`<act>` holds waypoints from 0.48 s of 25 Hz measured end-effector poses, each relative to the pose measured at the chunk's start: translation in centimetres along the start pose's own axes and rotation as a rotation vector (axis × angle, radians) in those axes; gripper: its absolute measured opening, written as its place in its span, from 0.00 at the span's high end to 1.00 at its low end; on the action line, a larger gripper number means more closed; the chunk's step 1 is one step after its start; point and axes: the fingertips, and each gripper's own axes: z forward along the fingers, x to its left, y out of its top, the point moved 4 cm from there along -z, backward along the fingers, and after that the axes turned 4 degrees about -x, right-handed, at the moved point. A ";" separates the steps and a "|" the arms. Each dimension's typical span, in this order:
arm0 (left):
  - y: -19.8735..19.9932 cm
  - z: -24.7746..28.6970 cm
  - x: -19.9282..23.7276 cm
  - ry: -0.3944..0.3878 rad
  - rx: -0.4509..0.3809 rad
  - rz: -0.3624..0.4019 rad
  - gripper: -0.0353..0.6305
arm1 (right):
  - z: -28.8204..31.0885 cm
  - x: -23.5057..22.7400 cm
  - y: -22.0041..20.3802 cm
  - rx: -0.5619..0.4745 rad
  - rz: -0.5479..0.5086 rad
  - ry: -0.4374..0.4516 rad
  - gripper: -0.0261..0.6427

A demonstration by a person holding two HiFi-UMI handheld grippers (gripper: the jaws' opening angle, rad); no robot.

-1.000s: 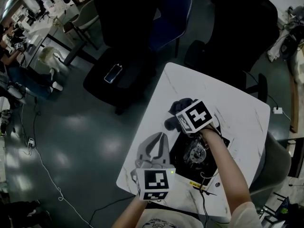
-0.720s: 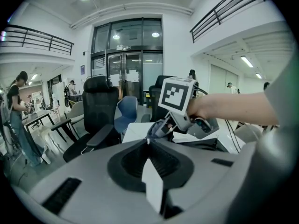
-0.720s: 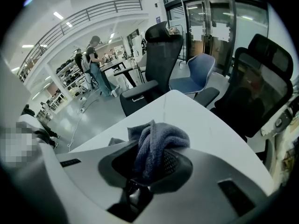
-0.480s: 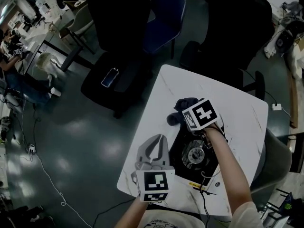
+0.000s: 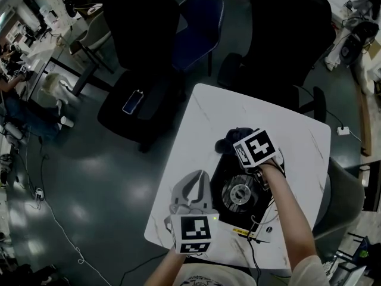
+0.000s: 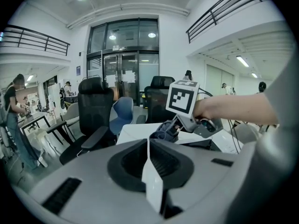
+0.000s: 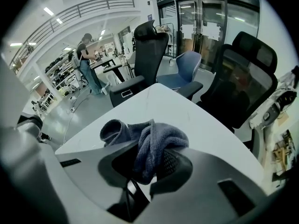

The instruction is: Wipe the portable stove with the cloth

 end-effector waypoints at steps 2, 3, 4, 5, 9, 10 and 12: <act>0.2 0.1 -0.4 -0.008 -0.004 0.004 0.91 | -0.3 -0.4 -0.5 0.010 0.002 -0.011 0.85; 0.3 0.1 -0.5 -0.013 -0.005 0.006 0.91 | -0.4 -0.6 -0.7 0.014 0.005 -0.016 0.85; 0.3 0.1 -0.6 -0.017 -0.006 0.009 0.91 | -0.6 -0.8 -0.9 0.017 0.009 -0.020 0.85; 0.4 0.1 -0.7 -0.019 -0.006 0.010 0.91 | -0.7 -1.0 -1.2 0.019 0.012 -0.024 0.85; 0.6 0.0 -1.4 -0.028 -0.012 0.017 0.91 | -1.5 -1.7 -2.4 0.030 0.020 -0.035 0.85; 0.6 -0.1 -1.5 -0.031 -0.014 0.018 0.91 | -1.6 -1.8 -2.7 0.034 0.022 -0.036 0.85; 0.7 -0.1 -2.0 -0.038 -0.017 0.021 0.91 | -1.8 -2.2 -3.2 0.044 0.021 -0.042 0.85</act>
